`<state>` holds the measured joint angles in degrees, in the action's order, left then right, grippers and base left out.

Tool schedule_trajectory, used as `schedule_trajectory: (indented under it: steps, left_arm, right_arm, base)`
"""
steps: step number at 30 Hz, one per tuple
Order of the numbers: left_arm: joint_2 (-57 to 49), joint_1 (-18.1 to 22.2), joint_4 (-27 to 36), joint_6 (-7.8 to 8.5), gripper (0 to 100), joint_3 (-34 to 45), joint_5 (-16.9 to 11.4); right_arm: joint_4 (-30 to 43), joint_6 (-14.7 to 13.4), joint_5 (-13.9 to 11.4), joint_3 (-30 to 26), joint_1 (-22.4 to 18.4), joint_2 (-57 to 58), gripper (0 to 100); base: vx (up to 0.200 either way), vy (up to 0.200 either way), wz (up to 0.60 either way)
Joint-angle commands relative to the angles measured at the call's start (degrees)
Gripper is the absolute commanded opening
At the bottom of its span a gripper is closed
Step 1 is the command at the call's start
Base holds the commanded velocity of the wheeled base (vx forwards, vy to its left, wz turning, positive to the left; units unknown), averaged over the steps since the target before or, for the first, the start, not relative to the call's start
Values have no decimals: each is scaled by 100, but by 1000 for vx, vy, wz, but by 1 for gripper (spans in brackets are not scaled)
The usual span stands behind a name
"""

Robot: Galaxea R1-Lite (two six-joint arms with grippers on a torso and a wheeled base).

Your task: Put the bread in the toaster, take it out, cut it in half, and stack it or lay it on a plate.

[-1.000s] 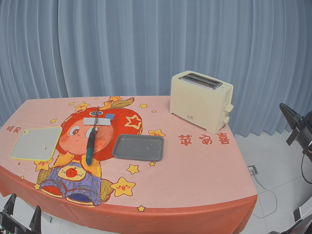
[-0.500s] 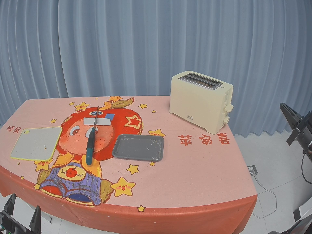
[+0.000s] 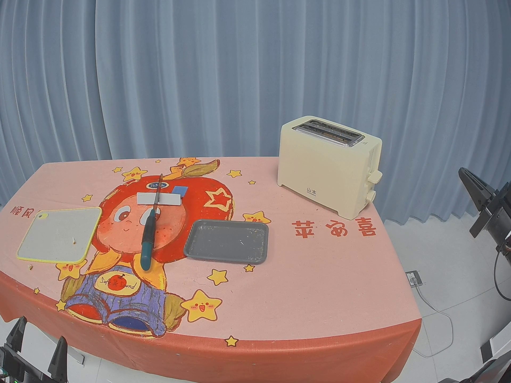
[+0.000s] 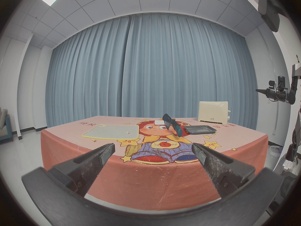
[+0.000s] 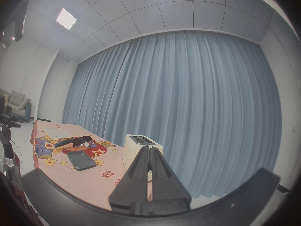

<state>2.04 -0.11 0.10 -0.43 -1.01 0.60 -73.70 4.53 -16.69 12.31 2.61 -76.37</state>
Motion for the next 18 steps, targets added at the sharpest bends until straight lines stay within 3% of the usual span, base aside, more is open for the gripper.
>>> schedule_trajectory:
  steps: [1,18]
  left_arm:
    - [-1,2,-1,-1,100,101,2]
    - [-1,2,-1,-1,100,101,2]
  right_arm:
    - [-4,4,-1,-1,12,-9,0]
    - [-4,4,-1,-10,12,-9,0]
  base:
    - [0,0,0]
    - [0,0,0]
